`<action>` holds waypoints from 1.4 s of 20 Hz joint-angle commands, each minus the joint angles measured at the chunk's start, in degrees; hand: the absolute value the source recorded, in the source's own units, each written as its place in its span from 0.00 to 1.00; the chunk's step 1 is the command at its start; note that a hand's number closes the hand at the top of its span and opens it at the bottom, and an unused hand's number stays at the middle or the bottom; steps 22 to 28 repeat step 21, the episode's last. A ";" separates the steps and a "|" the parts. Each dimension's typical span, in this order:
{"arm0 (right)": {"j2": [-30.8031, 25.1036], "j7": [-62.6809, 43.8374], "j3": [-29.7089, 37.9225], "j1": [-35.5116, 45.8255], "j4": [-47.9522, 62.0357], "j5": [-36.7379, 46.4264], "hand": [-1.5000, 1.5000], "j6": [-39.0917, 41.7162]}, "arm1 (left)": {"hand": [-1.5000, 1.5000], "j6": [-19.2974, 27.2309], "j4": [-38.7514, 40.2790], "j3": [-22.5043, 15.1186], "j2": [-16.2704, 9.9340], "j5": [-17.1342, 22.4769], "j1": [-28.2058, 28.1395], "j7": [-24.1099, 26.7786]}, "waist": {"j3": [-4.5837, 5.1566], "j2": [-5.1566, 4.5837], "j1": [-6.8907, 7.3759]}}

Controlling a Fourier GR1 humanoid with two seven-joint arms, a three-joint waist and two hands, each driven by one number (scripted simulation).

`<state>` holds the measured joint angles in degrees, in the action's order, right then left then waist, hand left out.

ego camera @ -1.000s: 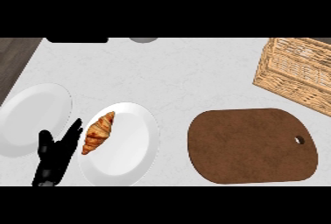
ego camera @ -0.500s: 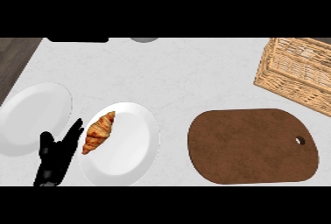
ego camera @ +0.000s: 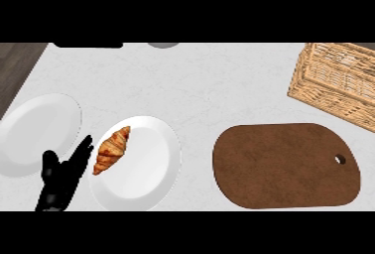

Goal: Pick the cupcake from the cutting board and place it in the basket

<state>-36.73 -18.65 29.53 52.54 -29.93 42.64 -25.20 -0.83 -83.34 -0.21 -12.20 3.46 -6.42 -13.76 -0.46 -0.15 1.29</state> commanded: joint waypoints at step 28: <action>-7.10 0.54 7.90 -17.08 -18.05 -13.53 0.00 2.06 | 0.50 1.69 -0.16 2.12 2.03 -0.56 -1.35 -4.11 | 0.53 0.65 -2.78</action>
